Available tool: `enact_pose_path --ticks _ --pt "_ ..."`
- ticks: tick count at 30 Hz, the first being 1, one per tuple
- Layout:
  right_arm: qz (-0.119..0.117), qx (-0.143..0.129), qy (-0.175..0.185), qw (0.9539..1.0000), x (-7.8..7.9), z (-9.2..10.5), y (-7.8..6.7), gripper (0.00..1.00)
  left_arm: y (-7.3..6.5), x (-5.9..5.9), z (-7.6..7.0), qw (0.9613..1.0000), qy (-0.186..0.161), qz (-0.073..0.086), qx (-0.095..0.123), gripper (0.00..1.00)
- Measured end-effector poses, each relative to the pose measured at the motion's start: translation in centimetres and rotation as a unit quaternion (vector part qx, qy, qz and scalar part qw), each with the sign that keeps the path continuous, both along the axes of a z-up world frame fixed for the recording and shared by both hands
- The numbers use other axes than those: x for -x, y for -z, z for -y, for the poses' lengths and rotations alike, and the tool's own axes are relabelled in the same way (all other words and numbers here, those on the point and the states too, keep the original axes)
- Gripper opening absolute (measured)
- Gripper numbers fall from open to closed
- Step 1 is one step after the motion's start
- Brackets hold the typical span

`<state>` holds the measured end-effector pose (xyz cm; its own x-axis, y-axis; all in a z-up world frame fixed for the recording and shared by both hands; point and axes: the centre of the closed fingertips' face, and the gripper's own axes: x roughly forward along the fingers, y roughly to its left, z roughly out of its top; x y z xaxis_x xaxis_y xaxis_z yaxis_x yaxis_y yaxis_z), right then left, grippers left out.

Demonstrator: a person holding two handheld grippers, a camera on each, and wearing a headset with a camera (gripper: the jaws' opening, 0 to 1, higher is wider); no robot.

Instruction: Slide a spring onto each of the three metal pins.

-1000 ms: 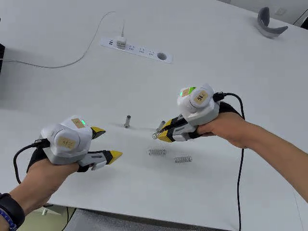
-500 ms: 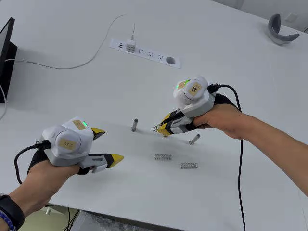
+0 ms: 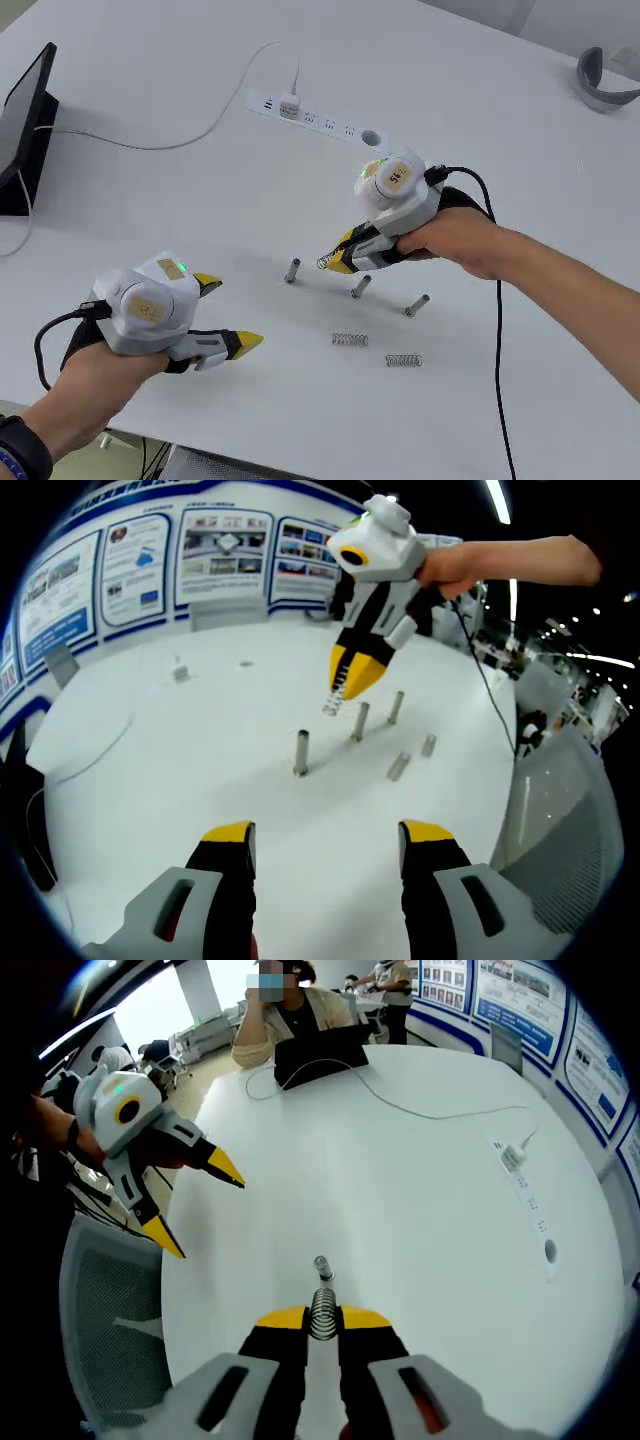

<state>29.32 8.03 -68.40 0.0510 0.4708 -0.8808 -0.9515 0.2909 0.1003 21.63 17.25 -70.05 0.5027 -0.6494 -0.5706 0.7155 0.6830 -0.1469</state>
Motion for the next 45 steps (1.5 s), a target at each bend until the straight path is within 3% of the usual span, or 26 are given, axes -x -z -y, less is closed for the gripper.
enact_pose_path --ticks 25,45 --pt "-0.006 0.009 -0.031 0.9995 0.7 -2.7 0.5 0.12 0.0 0.4 -1.2 0.9999 -0.013 -0.008 0.002 0.69" --pt "-0.007 0.021 -0.042 0.9989 0.4 -3.4 1.0 0.12 0.1 0.7 -1.8 0.9997 -0.02 -0.014 0.006 0.68"
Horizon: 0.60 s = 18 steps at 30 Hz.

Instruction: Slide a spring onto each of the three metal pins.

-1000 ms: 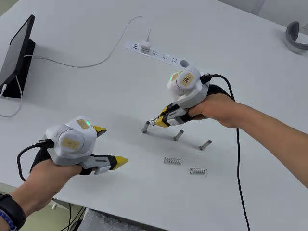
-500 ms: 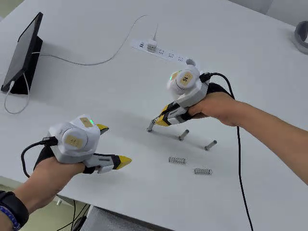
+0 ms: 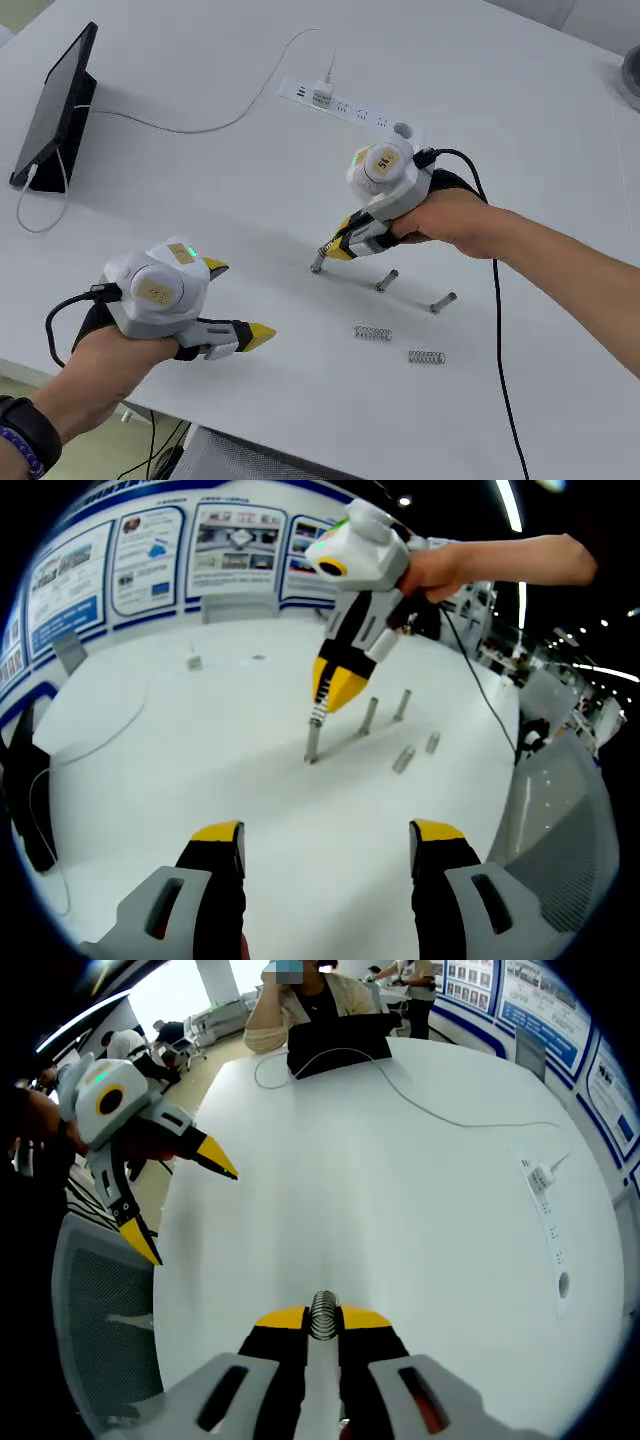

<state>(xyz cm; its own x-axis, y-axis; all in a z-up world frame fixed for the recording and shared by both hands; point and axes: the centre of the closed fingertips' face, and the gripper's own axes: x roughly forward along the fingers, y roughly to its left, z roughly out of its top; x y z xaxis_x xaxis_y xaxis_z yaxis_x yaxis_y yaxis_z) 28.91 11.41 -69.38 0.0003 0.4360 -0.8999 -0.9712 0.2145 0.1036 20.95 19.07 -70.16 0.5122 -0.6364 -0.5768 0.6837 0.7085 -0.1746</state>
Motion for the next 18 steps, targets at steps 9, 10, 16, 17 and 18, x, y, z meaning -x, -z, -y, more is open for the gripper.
enact_pose_path --ticks 9,10,16,17,18 --pt "0.002 0.001 -0.004 1.0 -0.08 -0.42 0.14 0.12 -0.15 0.19 0.17 1.0 0.002 -0.001 0.001 0.68" --pt "0.002 0.001 -0.004 1.0 -0.09 -0.44 0.19 0.12 -0.2 0.21 0.19 1.0 0.002 -0.001 0.002 0.68" --pt "0.003 0.005 -0.009 0.9999 -0.12 -0.57 0.49 0.12 -0.25 0.18 0.11 1.0 0.0 0.0 0.002 0.68" --pt "0.003 0.005 -0.01 0.9999 -0.11 -0.6 0.54 0.12 -0.26 0.19 0.11 1.0 0.0 -0.001 0.002 0.68" --pt "0.004 0.006 -0.01 0.9999 -0.12 -0.61 0.59 0.12 -0.27 0.2 0.09 1.0 0.0 -0.001 0.002 0.68"
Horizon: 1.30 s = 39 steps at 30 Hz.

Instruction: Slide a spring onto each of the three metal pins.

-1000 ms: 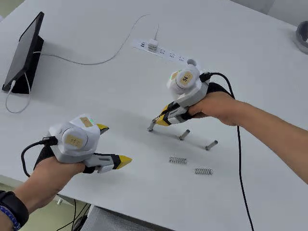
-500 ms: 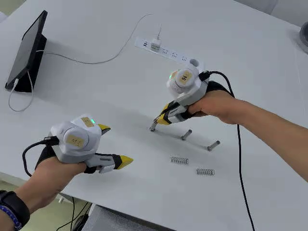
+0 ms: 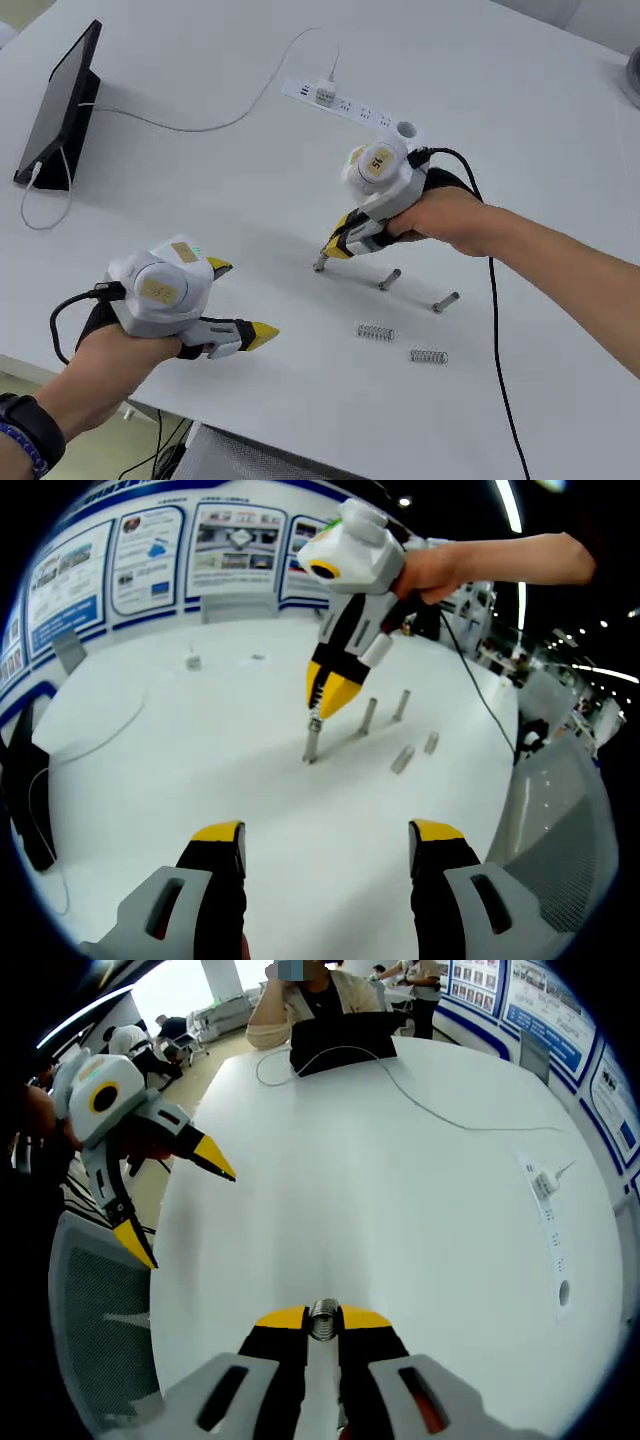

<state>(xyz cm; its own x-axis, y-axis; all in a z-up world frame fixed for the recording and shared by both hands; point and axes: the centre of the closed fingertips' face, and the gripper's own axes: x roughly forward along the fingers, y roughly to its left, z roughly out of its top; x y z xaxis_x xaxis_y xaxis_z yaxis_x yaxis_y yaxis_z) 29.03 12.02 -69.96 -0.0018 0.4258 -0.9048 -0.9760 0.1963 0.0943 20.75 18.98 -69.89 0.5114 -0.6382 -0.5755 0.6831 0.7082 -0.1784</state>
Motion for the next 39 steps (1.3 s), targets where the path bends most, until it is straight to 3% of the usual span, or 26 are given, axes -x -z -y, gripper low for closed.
enact_pose_path --ticks 23,39 --pt "0.002 0.01 -0.013 0.9999 -0.1 -0.3 1.5 0.12 0.2 0.1 -0.1 1.0 -0.004 -0.004 0.002 0.67" --pt "0.003 0.021 -0.02 0.9996 -0.7 -0.3 3.6 0.12 0.5 0.1 -0.5 1.0 -0.008 -0.006 0.001 0.67"
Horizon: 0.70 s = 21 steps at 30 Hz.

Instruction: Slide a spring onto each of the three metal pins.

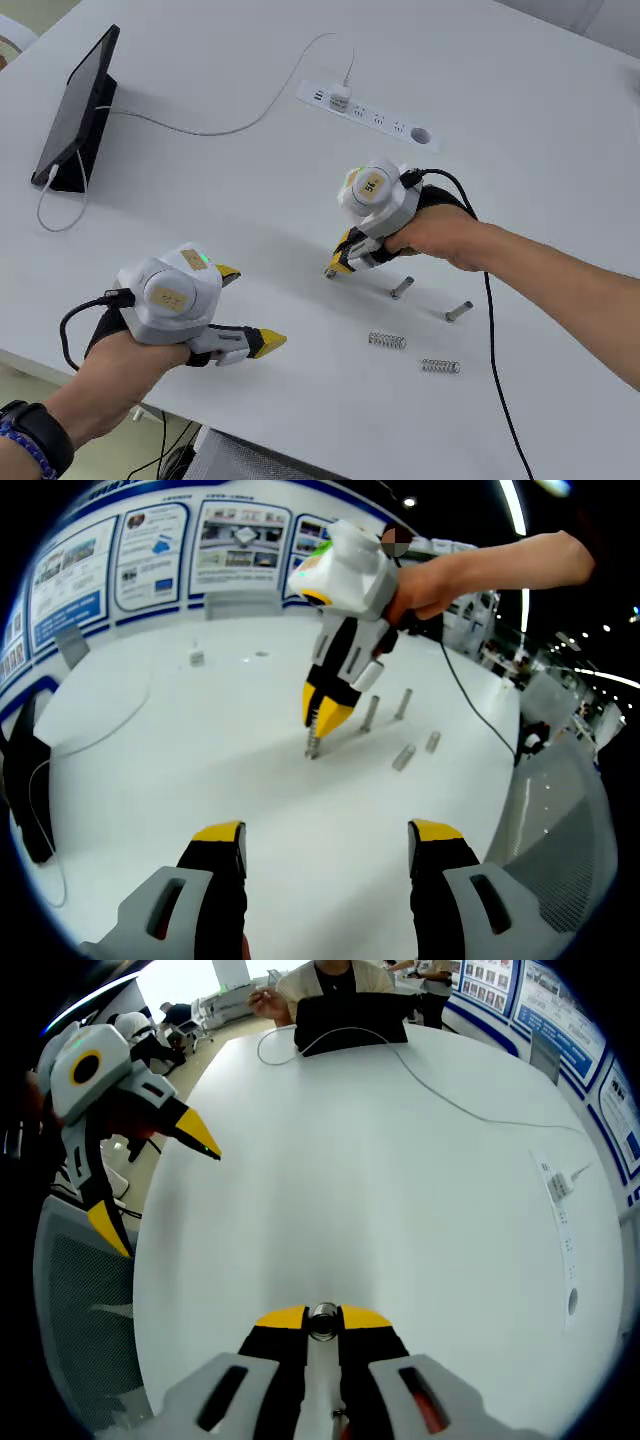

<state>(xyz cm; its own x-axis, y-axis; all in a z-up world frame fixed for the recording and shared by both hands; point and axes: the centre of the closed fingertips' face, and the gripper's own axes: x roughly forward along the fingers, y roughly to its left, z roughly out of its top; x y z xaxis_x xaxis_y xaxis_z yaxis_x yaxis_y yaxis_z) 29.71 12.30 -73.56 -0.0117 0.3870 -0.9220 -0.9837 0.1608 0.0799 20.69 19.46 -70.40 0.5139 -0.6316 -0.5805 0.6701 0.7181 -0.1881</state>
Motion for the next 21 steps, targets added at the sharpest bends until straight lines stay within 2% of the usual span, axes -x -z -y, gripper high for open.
enact_pose_path --ticks 10,21 --pt "0.001 0.006 -0.005 1.0 -0.1 0.0 1.0 0.13 0.1 0.0 -0.1 1.0 -0.003 -0.001 0.0 0.67" --pt "0.002 0.008 -0.008 0.9999 0.1 0.0 1.4 0.13 0.1 0.1 -0.1 1.0 -0.004 -0.003 0.001 0.66"
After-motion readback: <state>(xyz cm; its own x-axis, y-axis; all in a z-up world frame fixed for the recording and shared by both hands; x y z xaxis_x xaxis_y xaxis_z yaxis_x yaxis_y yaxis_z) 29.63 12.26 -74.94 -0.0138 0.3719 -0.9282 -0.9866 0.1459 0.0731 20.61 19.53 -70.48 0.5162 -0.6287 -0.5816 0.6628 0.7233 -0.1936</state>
